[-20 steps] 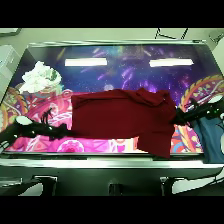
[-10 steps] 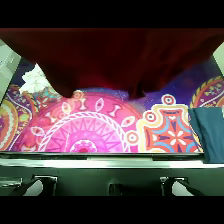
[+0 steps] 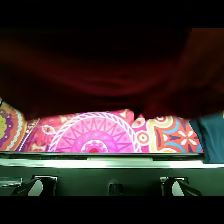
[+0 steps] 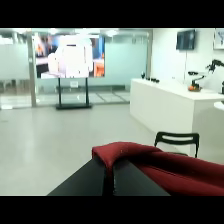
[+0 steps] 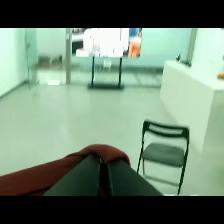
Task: Fold the clothes and pants, and hang the long-sleeved shirts on hangers.
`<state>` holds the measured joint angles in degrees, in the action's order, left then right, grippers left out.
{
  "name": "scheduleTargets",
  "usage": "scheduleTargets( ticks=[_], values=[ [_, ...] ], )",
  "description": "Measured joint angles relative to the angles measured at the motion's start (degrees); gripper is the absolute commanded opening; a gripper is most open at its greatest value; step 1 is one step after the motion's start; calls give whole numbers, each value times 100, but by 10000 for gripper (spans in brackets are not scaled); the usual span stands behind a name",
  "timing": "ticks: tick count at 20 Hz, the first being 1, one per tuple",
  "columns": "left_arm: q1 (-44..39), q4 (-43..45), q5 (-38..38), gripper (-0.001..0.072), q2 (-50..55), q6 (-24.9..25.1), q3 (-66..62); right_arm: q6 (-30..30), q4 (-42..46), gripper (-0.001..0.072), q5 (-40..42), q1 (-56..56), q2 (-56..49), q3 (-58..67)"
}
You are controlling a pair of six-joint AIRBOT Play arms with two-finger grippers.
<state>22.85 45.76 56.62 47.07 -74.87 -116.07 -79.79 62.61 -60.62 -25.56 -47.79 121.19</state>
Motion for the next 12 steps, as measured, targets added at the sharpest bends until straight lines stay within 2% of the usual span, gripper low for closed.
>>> scheduleTargets(
  ticks=[3,7,10,12],
  values=[
    [0,192,203,21,61,-192,-4,-184,197,38,-24,0,-28,9],
    [-210,382,1246,22,789,-363,610,-452,247,37,-1635,13,-951,-295],
    [-675,640,1755,22,1631,-380,1766,-542,267,37,-2684,260,-1932,-1456],
    [-977,850,1742,22,2253,-369,2658,-590,481,38,-2706,614,-2538,-2465]
  ],
)
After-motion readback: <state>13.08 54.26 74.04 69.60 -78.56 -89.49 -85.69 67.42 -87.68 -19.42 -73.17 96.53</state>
